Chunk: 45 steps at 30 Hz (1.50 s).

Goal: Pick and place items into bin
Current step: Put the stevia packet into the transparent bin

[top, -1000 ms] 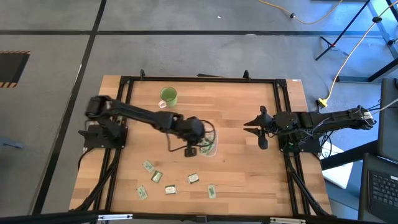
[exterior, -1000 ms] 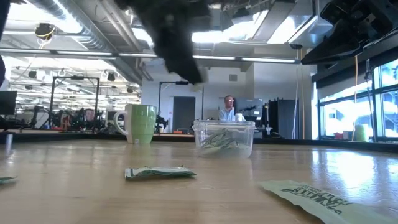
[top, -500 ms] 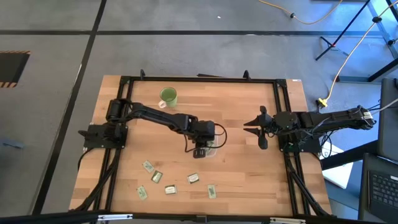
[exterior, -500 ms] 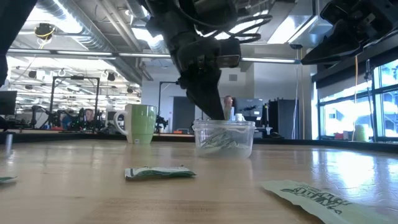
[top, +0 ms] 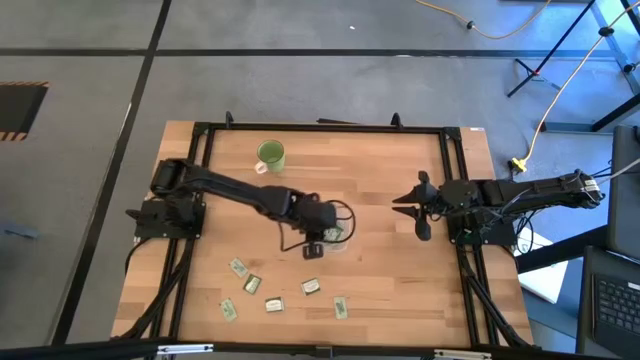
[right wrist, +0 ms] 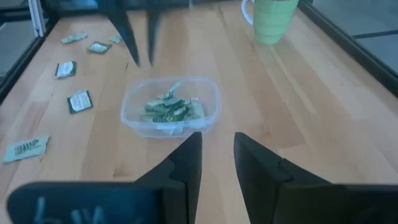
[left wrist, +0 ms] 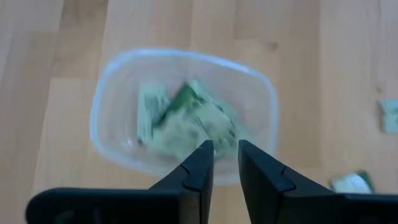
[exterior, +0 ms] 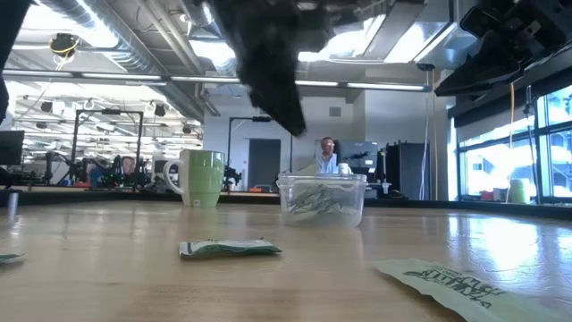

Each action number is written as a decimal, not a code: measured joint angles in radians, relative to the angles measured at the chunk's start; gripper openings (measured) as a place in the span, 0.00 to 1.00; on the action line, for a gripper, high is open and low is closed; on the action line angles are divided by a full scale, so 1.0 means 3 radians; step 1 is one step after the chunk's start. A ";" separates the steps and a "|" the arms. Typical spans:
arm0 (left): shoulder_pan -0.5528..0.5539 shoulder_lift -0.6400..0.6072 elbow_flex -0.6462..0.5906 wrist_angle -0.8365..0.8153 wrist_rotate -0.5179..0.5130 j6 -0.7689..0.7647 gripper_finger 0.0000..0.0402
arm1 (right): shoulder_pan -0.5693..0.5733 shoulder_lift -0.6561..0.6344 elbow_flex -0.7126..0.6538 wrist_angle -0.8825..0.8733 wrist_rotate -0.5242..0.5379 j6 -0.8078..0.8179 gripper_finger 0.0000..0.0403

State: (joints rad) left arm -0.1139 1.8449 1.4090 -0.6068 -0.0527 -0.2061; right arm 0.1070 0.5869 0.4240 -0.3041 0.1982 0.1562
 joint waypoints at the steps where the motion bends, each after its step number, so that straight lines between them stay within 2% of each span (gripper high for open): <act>1: -0.0066 -0.0062 0.0000 -0.0111 -0.0080 -0.0124 0.17 | -0.0001 0.0000 0.0000 -0.0035 0.0000 0.0000 0.24; 6: -0.0471 -0.0265 0.0001 -0.0814 -0.0522 -0.1072 0.18 | 0.0000 0.0001 0.0000 -0.0117 0.0000 -0.0001 0.24; 12: -0.1027 -0.0294 0.0001 -0.1654 -0.0720 -0.2343 0.18 | 0.0000 0.0000 0.0000 -0.0115 0.0000 -0.0014 0.24; 16: -0.1338 -0.0266 -0.0059 -0.1971 -0.0743 -0.3094 0.18 | 0.0000 0.0000 0.0000 -0.0115 0.0000 -0.0015 0.24; 22: -0.1652 -0.0267 -0.0349 -0.1997 -0.0606 -0.3758 0.18 | -0.0001 0.0000 0.0000 -0.0094 0.0001 -0.0009 0.24; 26: -0.1723 -0.0267 -0.0603 -0.1993 -0.0341 -0.3948 0.17 | -0.0001 0.0000 0.0000 -0.0092 0.0003 -0.0011 0.24; 29: -0.1723 -0.0267 -0.0776 -0.1905 -0.0180 -0.3902 0.17 | -0.0001 0.0000 0.0000 -0.0023 0.0006 -0.0010 0.24; 34: -0.1722 -0.0426 -0.1101 -0.1451 -0.0151 -0.3769 0.16 | -0.0001 0.0000 0.0000 0.0192 0.0009 -0.0017 0.24; 39: -0.1732 -0.0666 -0.1457 -0.1114 -0.0141 -0.3880 0.14 | 0.0000 0.0000 0.0000 0.0387 0.0009 -0.0032 0.24; 45: -0.1732 -0.0755 -0.1753 -0.0752 -0.0070 -0.3867 0.12 | -0.0001 0.0000 0.0000 0.0406 0.0009 -0.0029 0.24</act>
State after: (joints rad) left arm -0.6334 1.6184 0.8832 -0.8324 -0.0736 -1.3661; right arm 0.1067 0.5869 0.4240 -0.1822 0.2008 0.1474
